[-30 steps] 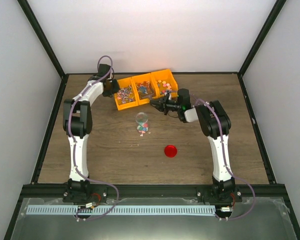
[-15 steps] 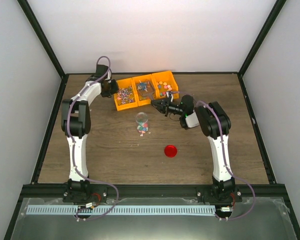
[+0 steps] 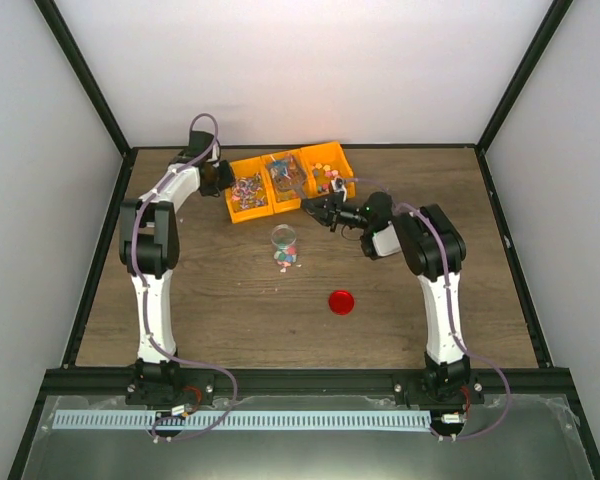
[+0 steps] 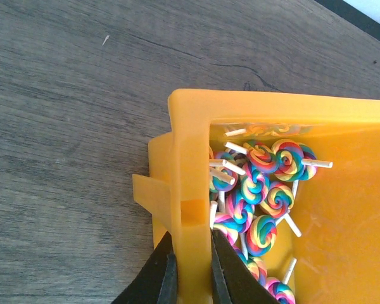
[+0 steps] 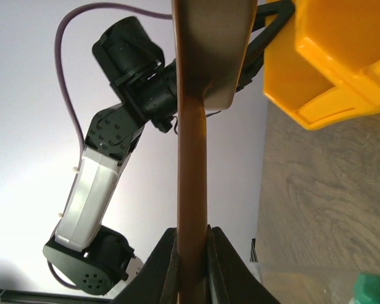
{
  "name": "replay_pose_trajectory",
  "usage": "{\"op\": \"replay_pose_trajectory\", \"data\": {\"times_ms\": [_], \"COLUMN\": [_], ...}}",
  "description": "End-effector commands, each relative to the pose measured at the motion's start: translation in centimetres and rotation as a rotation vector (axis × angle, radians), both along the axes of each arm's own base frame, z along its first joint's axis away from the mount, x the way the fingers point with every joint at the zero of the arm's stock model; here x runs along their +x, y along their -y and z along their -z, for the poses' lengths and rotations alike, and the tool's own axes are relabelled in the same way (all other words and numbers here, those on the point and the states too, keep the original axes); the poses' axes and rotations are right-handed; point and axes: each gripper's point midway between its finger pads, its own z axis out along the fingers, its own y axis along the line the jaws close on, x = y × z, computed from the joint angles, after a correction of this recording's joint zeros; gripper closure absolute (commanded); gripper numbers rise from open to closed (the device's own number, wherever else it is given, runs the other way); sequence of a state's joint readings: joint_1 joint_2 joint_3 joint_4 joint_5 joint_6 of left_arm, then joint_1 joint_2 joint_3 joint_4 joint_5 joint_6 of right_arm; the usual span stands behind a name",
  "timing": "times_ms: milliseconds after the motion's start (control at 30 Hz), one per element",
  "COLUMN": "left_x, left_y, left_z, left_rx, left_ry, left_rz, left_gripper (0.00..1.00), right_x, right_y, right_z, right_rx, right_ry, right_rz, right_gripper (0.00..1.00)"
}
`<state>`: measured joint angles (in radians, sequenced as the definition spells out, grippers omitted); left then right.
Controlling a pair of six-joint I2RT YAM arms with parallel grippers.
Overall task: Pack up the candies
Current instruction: Scoop the fake candies from the storage box, then place the fake candies in the packing bottle.
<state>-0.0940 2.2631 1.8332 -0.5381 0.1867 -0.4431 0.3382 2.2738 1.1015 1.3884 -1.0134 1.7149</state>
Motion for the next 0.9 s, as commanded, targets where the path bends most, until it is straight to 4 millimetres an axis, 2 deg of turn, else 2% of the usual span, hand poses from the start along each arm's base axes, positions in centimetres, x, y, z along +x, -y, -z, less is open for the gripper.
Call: {"op": "replay_pose_trajectory", "data": {"times_ms": [0,233,467,867], "left_x": [-3.4,-3.8,-3.1,-3.0], "left_y": [-0.9,-0.9,-1.0,-1.0], "left_z": [3.3,3.6,2.6,0.5], "left_rx": [0.009,0.005,0.011,0.006], "left_ry": [-0.159,-0.163,-0.13,-0.087], "left_rz": [-0.029,-0.032,-0.036,-0.039], "left_gripper": [0.94,0.83,0.62,0.6], "right_x": [-2.1,-5.0,-8.8,-14.7], "right_y": [0.3,1.4,2.9,4.7], "right_z": [-4.8,-6.1,-6.5,-7.2], "right_rx": [0.056,0.045,-0.017,-0.133], "right_ry": [0.14,0.115,0.133,0.164], "right_rz": [-0.023,-0.018,-0.048,-0.115], "right_gripper": [0.99,0.99,0.99,0.99]}}
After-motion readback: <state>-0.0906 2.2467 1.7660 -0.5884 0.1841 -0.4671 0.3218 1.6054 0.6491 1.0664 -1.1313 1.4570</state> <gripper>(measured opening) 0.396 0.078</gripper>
